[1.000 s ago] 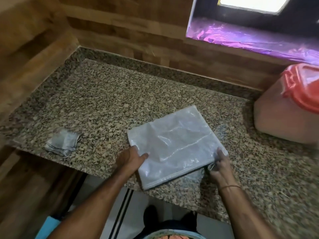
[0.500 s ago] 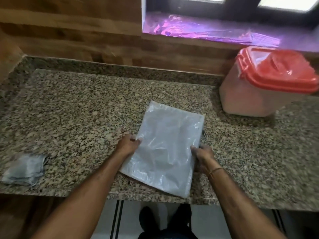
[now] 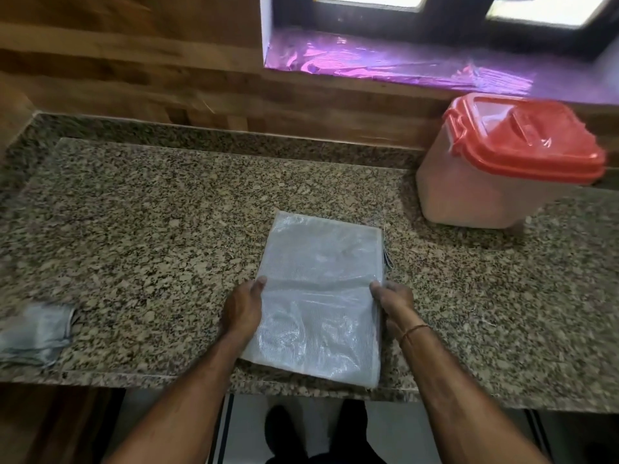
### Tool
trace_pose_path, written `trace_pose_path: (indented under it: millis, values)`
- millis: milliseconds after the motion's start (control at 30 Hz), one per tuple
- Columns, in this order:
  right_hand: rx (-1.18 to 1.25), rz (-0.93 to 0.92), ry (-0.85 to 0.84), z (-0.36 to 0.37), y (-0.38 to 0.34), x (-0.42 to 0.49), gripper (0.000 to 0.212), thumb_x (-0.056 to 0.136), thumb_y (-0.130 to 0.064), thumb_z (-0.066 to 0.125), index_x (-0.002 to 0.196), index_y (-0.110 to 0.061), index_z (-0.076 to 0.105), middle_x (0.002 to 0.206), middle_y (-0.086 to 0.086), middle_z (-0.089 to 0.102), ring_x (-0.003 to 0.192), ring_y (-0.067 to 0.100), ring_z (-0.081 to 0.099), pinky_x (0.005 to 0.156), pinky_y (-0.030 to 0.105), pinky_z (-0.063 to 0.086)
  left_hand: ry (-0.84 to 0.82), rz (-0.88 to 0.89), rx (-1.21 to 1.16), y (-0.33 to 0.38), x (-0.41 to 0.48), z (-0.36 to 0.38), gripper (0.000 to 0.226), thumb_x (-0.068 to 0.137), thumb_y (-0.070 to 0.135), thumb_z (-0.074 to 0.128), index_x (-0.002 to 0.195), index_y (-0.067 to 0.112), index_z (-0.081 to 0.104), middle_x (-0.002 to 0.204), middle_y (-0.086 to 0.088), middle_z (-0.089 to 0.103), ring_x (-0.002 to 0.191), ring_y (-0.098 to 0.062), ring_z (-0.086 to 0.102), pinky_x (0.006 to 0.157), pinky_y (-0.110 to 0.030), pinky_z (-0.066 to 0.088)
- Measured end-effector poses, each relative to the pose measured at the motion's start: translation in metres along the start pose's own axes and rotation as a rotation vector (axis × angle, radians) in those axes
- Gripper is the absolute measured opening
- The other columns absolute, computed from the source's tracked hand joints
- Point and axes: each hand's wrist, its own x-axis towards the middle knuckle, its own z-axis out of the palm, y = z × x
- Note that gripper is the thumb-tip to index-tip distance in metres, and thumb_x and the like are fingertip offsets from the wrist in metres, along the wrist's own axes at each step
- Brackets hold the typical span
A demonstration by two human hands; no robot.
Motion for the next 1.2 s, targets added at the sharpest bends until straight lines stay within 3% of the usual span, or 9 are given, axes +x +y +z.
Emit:
trace_pose_path:
  millis: [167, 267, 333, 433, 533, 667, 867, 1033, 1200]
  values:
    - [-0.098, -0.073, -0.021, -0.010, -0.005, 0.014, 0.023, 0.093, -0.020, 0.074, 0.074, -0.010, 0.067, 0.082, 0.012, 0.072, 0.067, 0.022, 0.064, 0.060, 0.026, 0.052, -0.088, -0.068, -0.075, 0.001, -0.003, -0.001, 0.063, 0.100, 0.070, 0.037, 0.108, 0.017, 0.070, 0.064, 0.002, 0.053, 0.050, -0.018, 0.046, 0.046, -0.022, 0.034]
    - [-0.236, -0.122, -0.073, -0.019, -0.012, 0.023, 0.025, 0.092, -0.029, 0.074, 0.078, -0.008, 0.070, 0.086, 0.013, 0.074, 0.077, 0.026, 0.070, 0.075, 0.038, 0.058, -0.175, -0.092, -0.195, 0.008, -0.003, -0.006, 0.027, 0.107, 0.037, 0.053, 0.094, 0.025, 0.074, 0.088, -0.003, 0.078, 0.061, -0.016, 0.073, 0.052, -0.025, 0.058]
    - [-0.339, -0.151, -0.130, -0.026, -0.020, 0.029, 0.026, 0.092, -0.032, 0.073, 0.086, -0.007, 0.074, 0.090, 0.009, 0.077, 0.083, 0.028, 0.074, 0.083, 0.043, 0.063, -0.148, -0.055, -0.118, 0.021, 0.002, -0.005, 0.022, 0.103, 0.022, 0.061, 0.087, 0.034, 0.071, 0.084, 0.004, 0.077, 0.063, -0.007, 0.071, 0.048, -0.012, 0.049]
    - [-0.396, -0.157, -0.198, -0.042, -0.029, 0.041, 0.022, 0.092, -0.031, 0.074, 0.084, -0.011, 0.077, 0.089, 0.006, 0.078, 0.079, 0.024, 0.074, 0.075, 0.035, 0.062, -0.135, -0.084, -0.088, 0.042, 0.013, 0.003, 0.018, 0.097, 0.030, 0.072, 0.087, 0.016, 0.076, 0.078, 0.001, 0.075, 0.078, -0.022, 0.072, 0.064, -0.021, 0.048]
    - [-0.307, -0.107, -0.245, -0.059, -0.033, 0.055, 0.024, 0.091, -0.026, 0.076, 0.083, -0.003, 0.076, 0.082, 0.009, 0.078, 0.076, 0.028, 0.075, 0.075, 0.041, 0.064, -0.093, -0.170, -0.153, 0.050, 0.010, 0.019, 0.036, 0.096, 0.037, 0.073, 0.072, 0.011, 0.067, 0.069, -0.009, 0.064, 0.064, -0.020, 0.059, 0.063, -0.028, 0.040]
    - [-0.186, -0.002, -0.234, -0.066, -0.038, 0.065, 0.034, 0.095, -0.021, 0.074, 0.067, -0.013, 0.057, 0.042, -0.002, 0.057, 0.043, 0.017, 0.066, 0.040, 0.023, 0.047, -0.063, -0.253, -0.206, 0.056, 0.000, 0.040, 0.028, 0.097, 0.025, 0.073, 0.076, 0.011, 0.059, 0.076, -0.010, 0.062, 0.069, -0.019, 0.057, 0.066, -0.029, 0.042]
    - [0.056, 0.127, -0.294, -0.072, -0.080, 0.068, 0.014, 0.099, -0.009, 0.060, 0.091, 0.002, 0.062, 0.057, 0.020, 0.070, 0.045, 0.026, 0.070, 0.043, 0.033, 0.061, -0.019, -0.436, -0.513, 0.110, -0.002, 0.034, 0.023, 0.099, -0.001, 0.064, 0.078, 0.009, 0.061, 0.091, -0.011, 0.063, 0.077, -0.021, 0.064, 0.048, -0.029, 0.062]
    - [0.242, -0.042, -0.452, -0.070, -0.146, 0.057, 0.029, 0.101, -0.033, 0.064, 0.089, -0.007, 0.062, 0.062, 0.012, 0.071, 0.042, 0.018, 0.068, 0.041, 0.024, 0.058, 0.074, -0.225, -0.721, 0.158, -0.009, -0.012, 0.032, 0.087, 0.035, 0.082, 0.084, 0.007, 0.067, 0.089, -0.010, 0.072, 0.074, -0.027, 0.075, 0.048, -0.031, 0.063]
    - [0.227, -0.189, -0.598, -0.071, -0.159, 0.051, 0.036, 0.090, -0.040, 0.072, 0.089, -0.003, 0.069, 0.088, 0.014, 0.072, 0.076, 0.024, 0.071, 0.071, 0.036, 0.065, 0.194, -0.038, -0.721, 0.162, -0.028, -0.032, 0.037, 0.090, 0.031, 0.080, 0.068, 0.014, 0.056, 0.072, -0.009, 0.061, 0.065, -0.022, 0.062, 0.056, -0.030, 0.057]
